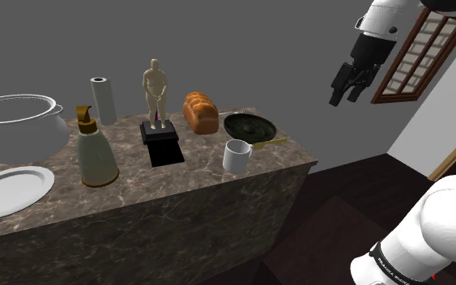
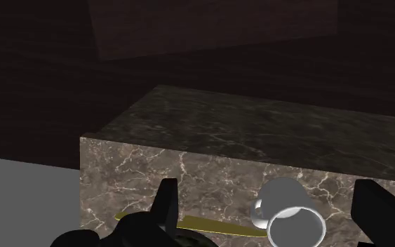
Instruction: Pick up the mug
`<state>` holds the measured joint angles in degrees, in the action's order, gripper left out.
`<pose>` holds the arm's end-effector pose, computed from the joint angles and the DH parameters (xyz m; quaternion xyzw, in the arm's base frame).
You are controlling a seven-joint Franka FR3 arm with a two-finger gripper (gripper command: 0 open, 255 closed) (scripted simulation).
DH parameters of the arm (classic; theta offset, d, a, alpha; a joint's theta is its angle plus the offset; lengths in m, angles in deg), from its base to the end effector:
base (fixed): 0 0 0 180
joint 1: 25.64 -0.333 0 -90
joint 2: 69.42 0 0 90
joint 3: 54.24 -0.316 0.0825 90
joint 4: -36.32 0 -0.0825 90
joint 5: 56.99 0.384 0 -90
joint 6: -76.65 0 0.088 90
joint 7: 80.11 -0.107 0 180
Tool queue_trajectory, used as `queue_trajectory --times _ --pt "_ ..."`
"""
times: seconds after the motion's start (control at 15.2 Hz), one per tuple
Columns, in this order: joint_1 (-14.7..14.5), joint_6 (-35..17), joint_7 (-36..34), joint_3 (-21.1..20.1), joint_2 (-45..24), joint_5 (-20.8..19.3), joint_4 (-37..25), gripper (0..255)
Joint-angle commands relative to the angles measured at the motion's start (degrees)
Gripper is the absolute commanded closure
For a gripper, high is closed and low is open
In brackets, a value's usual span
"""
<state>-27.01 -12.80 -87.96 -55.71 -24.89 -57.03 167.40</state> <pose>0.3084 0.0181 0.6191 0.9985 -0.0472 0.0260 0.0070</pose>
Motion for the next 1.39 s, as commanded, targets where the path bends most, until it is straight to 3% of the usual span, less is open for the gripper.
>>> queue_trajectory --times 0.0,0.66,1.32 --pt "0.0 0.0 0.0 0.0 0.0 0.0 0.0 0" --pt "-1.66 -16.94 -1.9 -3.52 -15.25 1.65 2.23 0" --pt "-2.88 -30.67 -4.33 -6.91 -34.85 0.92 -3.09 0"
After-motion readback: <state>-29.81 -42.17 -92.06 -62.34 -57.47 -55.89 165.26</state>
